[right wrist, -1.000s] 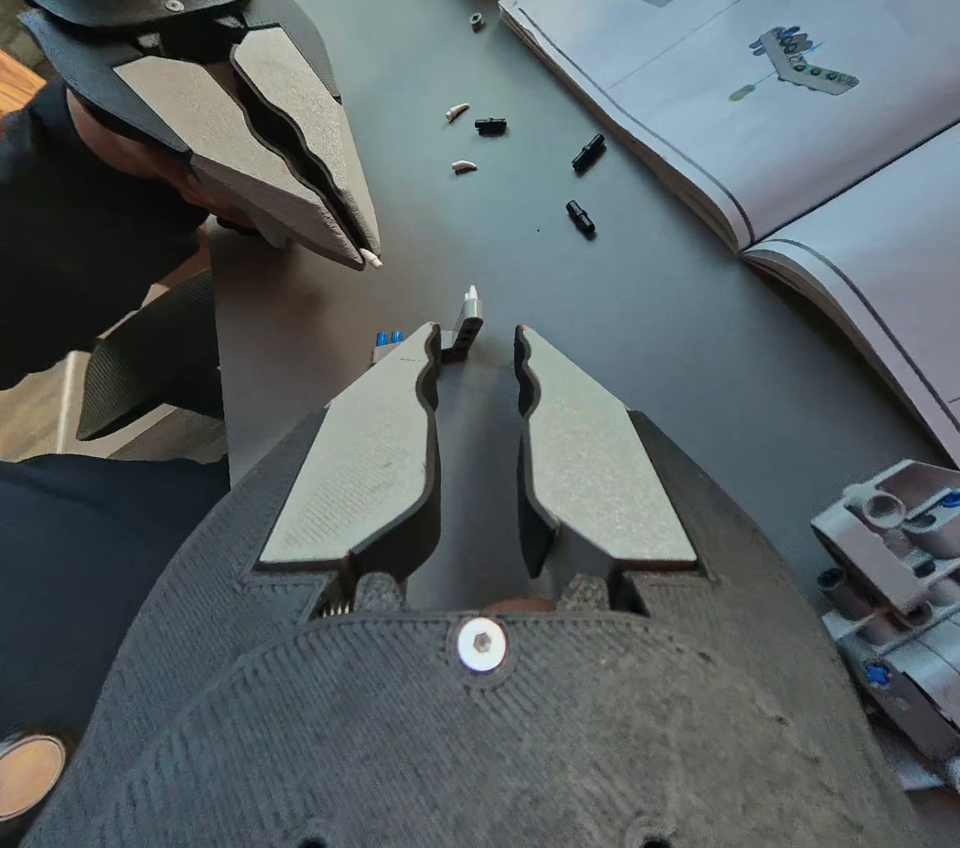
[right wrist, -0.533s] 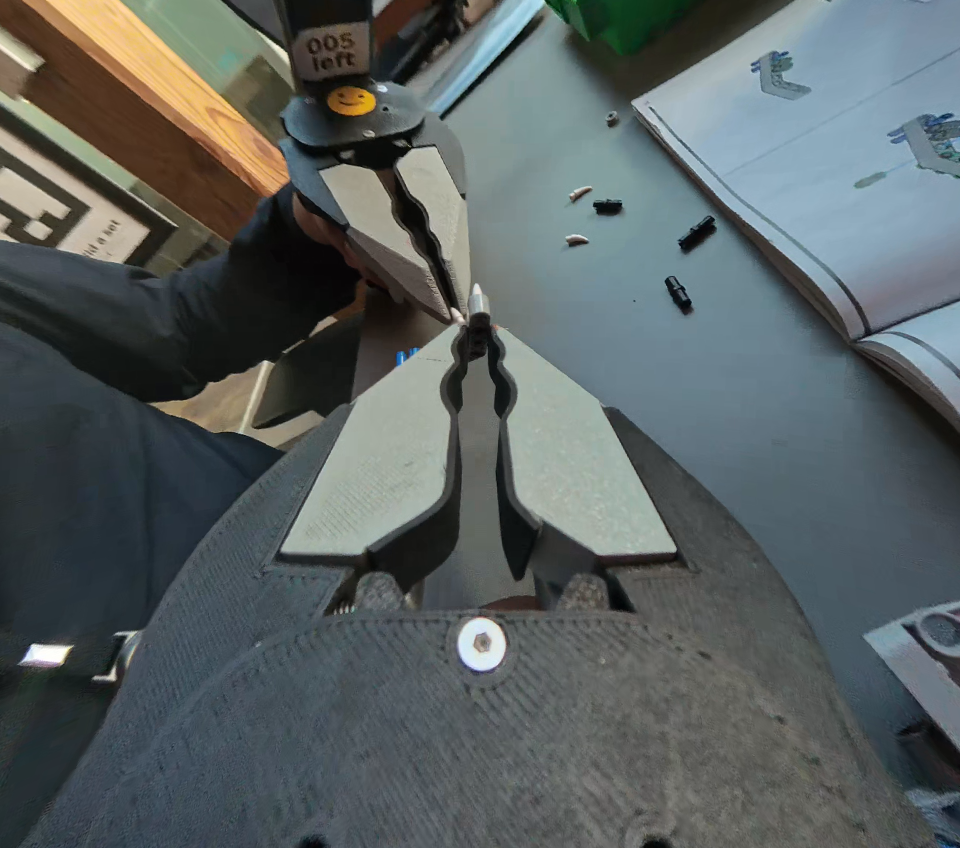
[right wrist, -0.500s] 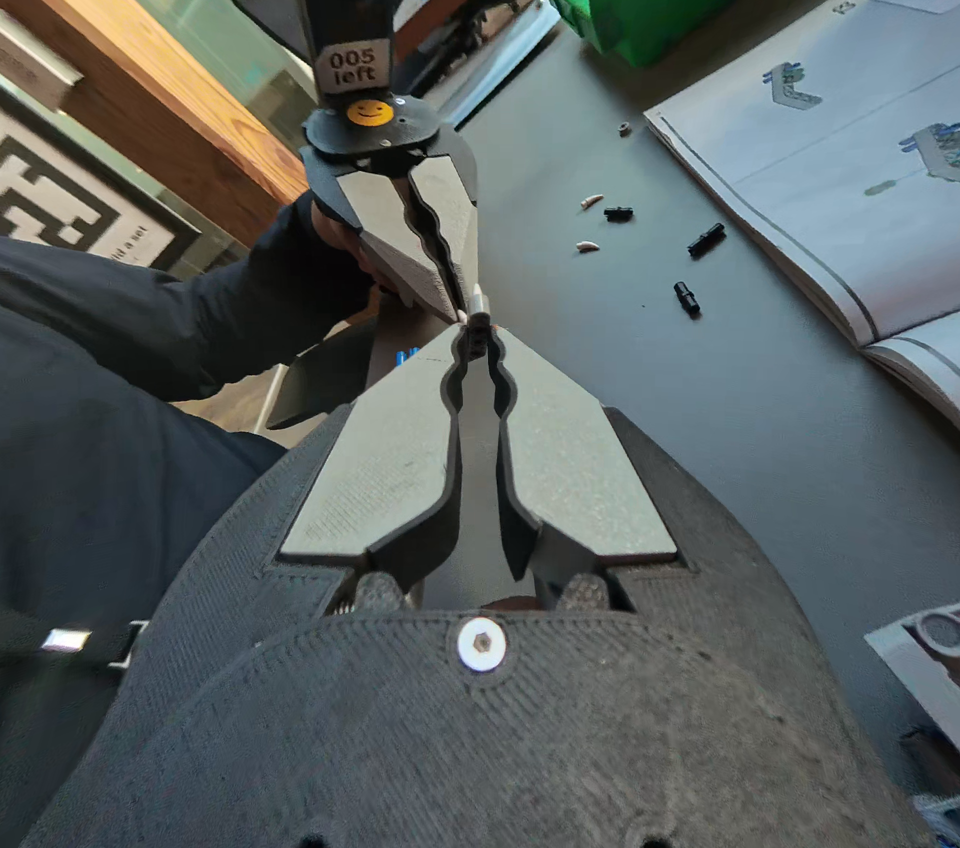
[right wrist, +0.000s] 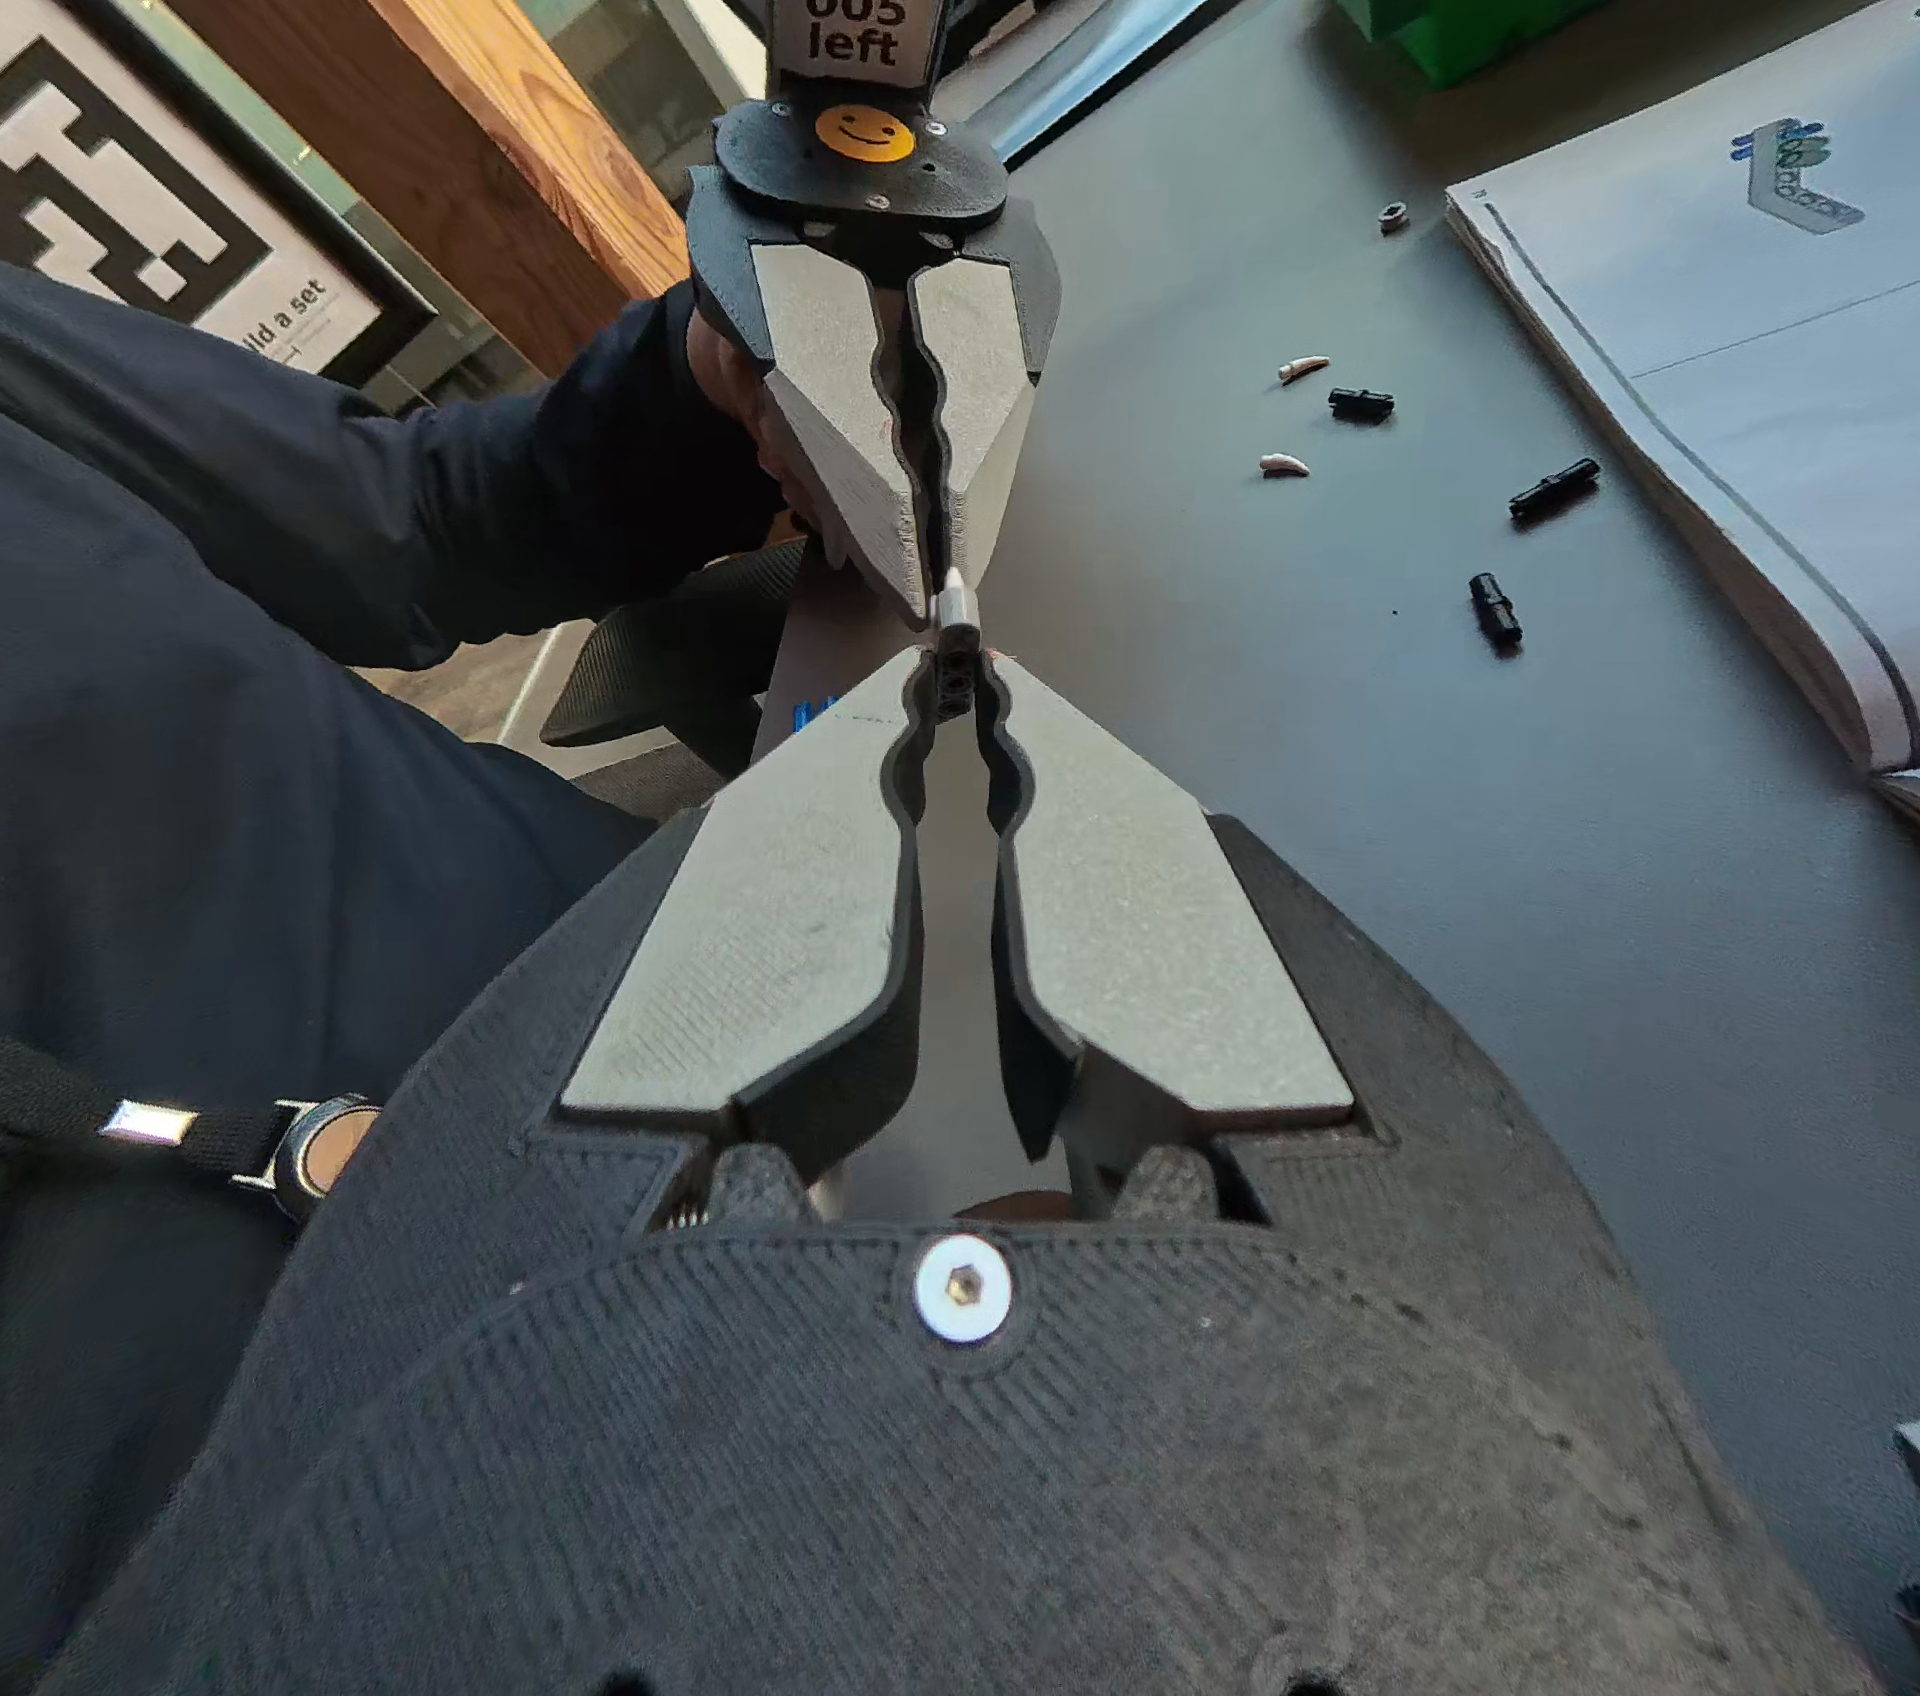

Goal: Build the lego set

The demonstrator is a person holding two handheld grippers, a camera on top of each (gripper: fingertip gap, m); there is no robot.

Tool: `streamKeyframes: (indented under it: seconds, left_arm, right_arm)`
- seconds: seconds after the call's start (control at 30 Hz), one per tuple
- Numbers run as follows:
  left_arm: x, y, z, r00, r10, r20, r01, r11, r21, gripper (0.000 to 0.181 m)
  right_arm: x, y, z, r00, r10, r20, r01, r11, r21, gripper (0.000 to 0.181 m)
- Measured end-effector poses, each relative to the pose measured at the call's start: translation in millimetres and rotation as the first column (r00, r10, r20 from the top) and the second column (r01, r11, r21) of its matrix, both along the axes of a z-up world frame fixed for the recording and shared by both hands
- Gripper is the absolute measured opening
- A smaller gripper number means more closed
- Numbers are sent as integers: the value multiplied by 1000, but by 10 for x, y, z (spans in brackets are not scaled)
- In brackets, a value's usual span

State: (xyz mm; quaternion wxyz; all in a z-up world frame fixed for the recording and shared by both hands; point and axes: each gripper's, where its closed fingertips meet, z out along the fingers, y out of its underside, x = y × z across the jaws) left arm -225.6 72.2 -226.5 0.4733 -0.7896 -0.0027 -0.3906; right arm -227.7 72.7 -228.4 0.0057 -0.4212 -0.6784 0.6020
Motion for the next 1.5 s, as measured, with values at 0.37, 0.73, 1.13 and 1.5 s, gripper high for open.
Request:
streamKeyframes:
  seconds: [0.37,0.73,1.13,1.5]
  left_arm:
    - [0,3,-13,1000,5,0,-5,1000,-7,0]
    - [23,-8,-13,1000,-11,2,11,1000,-8,0]
    - [146,-54,-100,994,-105,-35,103,993,-59,0]
    - [259,-85,-234,980,-190,-64,180,973,-144,0]
  right_arm:
    - [13,-12,20,1000,5,-22,-5,1000,7,5]
    - [12,5,28,1000,-4,-25,4,1000,5,5]
    - [126,-35,-53,997,58,-41,-54,993,109,5]
    - [233,-77,-166,992,123,-28,-114,972,207,5]
